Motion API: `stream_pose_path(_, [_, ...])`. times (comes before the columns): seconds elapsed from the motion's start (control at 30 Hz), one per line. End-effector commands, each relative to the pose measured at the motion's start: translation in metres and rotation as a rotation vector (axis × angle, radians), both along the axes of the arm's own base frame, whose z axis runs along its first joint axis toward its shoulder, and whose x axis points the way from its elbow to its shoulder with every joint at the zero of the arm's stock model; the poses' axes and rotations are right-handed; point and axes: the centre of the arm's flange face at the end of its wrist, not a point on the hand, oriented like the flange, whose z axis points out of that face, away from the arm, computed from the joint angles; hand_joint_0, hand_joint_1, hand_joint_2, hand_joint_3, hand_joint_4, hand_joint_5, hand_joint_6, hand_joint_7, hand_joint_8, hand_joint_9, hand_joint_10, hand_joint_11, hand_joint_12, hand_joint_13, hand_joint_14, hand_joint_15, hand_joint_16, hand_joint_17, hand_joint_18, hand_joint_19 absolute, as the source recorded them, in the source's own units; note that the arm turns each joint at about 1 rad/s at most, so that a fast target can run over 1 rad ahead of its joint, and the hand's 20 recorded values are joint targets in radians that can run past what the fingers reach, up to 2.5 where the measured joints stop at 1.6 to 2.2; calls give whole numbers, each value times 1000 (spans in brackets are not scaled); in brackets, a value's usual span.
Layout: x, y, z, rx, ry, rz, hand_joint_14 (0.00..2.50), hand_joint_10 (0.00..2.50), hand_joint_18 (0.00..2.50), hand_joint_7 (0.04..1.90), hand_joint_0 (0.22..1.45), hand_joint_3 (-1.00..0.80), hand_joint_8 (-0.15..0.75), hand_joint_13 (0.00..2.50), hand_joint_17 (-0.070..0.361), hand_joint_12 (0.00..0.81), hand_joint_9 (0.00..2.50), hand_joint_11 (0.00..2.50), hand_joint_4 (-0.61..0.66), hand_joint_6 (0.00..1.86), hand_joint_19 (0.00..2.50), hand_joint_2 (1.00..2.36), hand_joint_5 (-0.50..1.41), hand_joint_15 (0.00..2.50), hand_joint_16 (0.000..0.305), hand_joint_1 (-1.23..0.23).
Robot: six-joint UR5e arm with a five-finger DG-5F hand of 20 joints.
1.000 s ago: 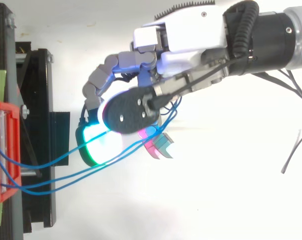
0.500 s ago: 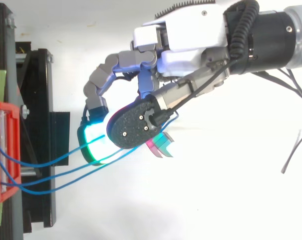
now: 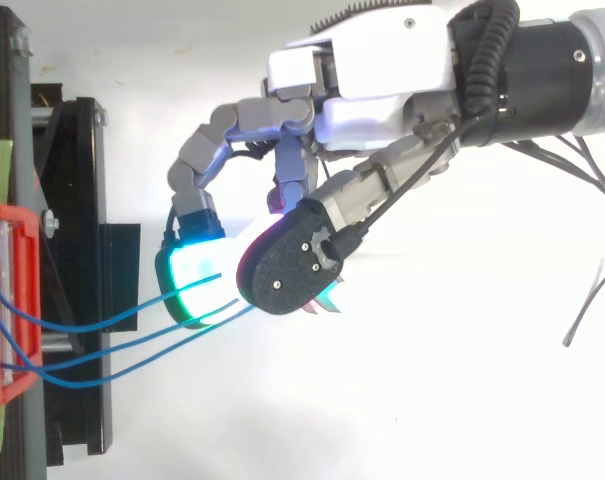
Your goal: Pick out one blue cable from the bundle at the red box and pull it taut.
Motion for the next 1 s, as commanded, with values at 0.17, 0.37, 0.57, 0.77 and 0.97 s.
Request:
stream_pose_path(0.17, [0, 0, 0, 0, 2, -1, 27, 28, 999, 917, 551, -416, 246, 1297, 107, 344, 1491, 715, 33, 872, 746, 1006, -68, 710, 48, -664])
stream_pose_path(0.37, [0, 0, 0, 0, 2, 2, 24, 23, 1075, 909, 565, -270, 267, 1336, 120, 367, 1537, 688, 0, 881, 694, 1012, -55, 687, 53, -728])
stream_pose_path(0.57, [0, 0, 0, 0, 2, 2, 23, 22, 1122, 905, 557, -201, 276, 1353, 129, 386, 1562, 665, -29, 881, 665, 1011, -43, 664, 57, -742])
stream_pose_path(0.77, [0, 0, 0, 0, 2, 2, 23, 22, 1136, 917, 557, -184, 278, 1301, 134, 396, 1573, 651, -56, 877, 641, 1008, -36, 633, 60, -753])
stream_pose_path(0.97, [0, 0, 1, 0, 1, 2, 22, 21, 1104, 919, 560, -181, 277, 1227, 131, 402, 1556, 643, -78, 875, 647, 1007, -34, 615, 58, -757])
